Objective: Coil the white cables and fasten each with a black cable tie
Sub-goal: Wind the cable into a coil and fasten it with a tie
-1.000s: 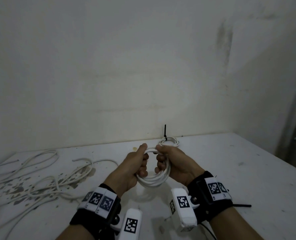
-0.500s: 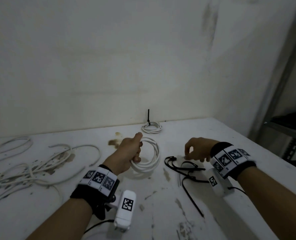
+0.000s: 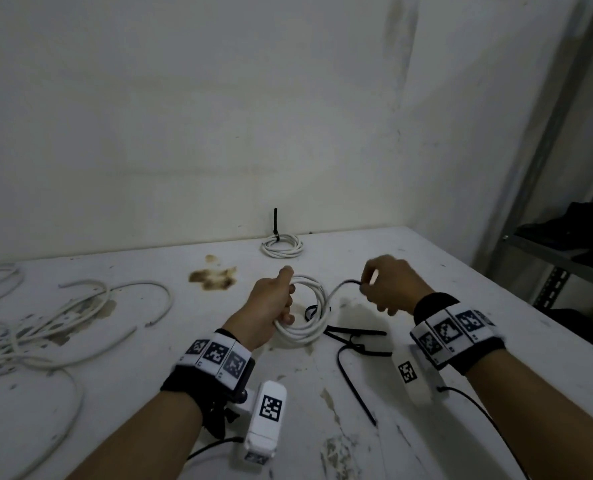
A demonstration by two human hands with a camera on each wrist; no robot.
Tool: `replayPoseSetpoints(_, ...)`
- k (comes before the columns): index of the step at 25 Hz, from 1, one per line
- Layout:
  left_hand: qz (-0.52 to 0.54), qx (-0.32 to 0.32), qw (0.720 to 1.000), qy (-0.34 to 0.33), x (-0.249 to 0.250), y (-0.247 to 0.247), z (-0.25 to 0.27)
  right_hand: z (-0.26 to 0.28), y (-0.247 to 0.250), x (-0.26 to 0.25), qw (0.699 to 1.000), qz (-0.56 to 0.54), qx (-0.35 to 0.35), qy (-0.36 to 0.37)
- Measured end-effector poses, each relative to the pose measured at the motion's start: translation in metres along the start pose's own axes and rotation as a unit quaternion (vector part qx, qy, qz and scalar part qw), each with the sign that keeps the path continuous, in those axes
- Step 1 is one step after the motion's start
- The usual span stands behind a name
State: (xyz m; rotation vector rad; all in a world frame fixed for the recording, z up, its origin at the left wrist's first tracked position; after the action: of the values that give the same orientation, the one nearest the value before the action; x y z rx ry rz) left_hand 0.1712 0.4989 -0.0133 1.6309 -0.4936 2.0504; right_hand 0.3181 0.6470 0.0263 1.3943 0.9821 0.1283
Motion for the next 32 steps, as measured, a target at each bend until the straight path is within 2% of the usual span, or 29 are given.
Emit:
replayPoseSetpoints(2, 0.003, 0.006, 1.000, -0.006, 0.000, -0.001, -0.003, 0.005, 0.013, -0.005, 0.993, -0.112, 0.027, -0.013)
replayPoseSetpoints(5, 0.010, 0.009, 1.000, -0.015, 0.001, -0.005, -0.005, 0.020, 0.023, -0.023, 0.975, -0.221, 0.012, -0.009)
replayPoseSetpoints(8, 0.021, 0.025, 0.999, -0.025, 0.003, -0.004, -0.008, 0.036, 0.024, -0.042, 0.954, -0.288, -0.078, -0.004)
replayPoseSetpoints(10, 0.024, 0.041, 0.998, -0.031, 0.004, 0.002, -0.010, 0.045, 0.022, -0.052, 0.925, -0.345, -0.159, 0.005)
replayPoseSetpoints(12, 0.024, 0.063, 0.997, -0.038, 0.008, 0.012, -0.012, 0.051, 0.018, -0.061, 0.904, -0.380, -0.196, 0.031)
replayPoseSetpoints(15, 0.038, 0.094, 0.994, -0.043, 0.014, 0.032, -0.016, 0.055, 0.006, -0.075, 0.893, -0.403, -0.186, 0.073)
replayPoseSetpoints(19, 0.042, 0.141, 0.988, -0.051, 0.021, 0.064, -0.022, 0.057, -0.017, -0.101, 0.863, -0.474, -0.169, 0.034)
replayPoseSetpoints(23, 0.036, 0.175, 0.980, -0.088, 0.025, 0.098, -0.022, 0.058, -0.037, -0.128, 0.866, -0.477, -0.148, 0.029)
replayPoseSetpoints(25, 0.016, 0.189, 0.976, -0.108, 0.027, 0.116, -0.023, 0.057, -0.046, -0.145, 0.876, -0.457, -0.147, 0.045)
replayPoseSetpoints(27, 0.013, 0.179, 0.976, -0.126, 0.028, 0.132, -0.023, 0.055, -0.051, -0.162, 0.882, -0.440, -0.155, 0.070)
replayPoseSetpoints(30, 0.035, 0.139, 0.978, -0.151, 0.030, 0.153, -0.017, 0.047, -0.059, -0.187, 0.871, -0.453, -0.165, 0.095)
replayPoseSetpoints(32, 0.044, 0.113, 0.978, -0.170, 0.032, 0.164, -0.011, 0.038, -0.066, -0.198, 0.883, -0.435, -0.113, 0.137)
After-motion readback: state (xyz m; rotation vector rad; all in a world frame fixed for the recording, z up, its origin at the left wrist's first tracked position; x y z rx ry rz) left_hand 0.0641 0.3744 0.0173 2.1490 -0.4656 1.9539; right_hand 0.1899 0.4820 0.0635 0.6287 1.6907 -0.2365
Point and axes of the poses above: each hand's wrist, its own z-axis away from the middle knuckle, its own y-axis out of the back of the hand, x = y × z, the point moved 2 cm from there along -z, towards the middle knuckle, and after that the axes turned 9 degrees about x, right-handed, at the moved point
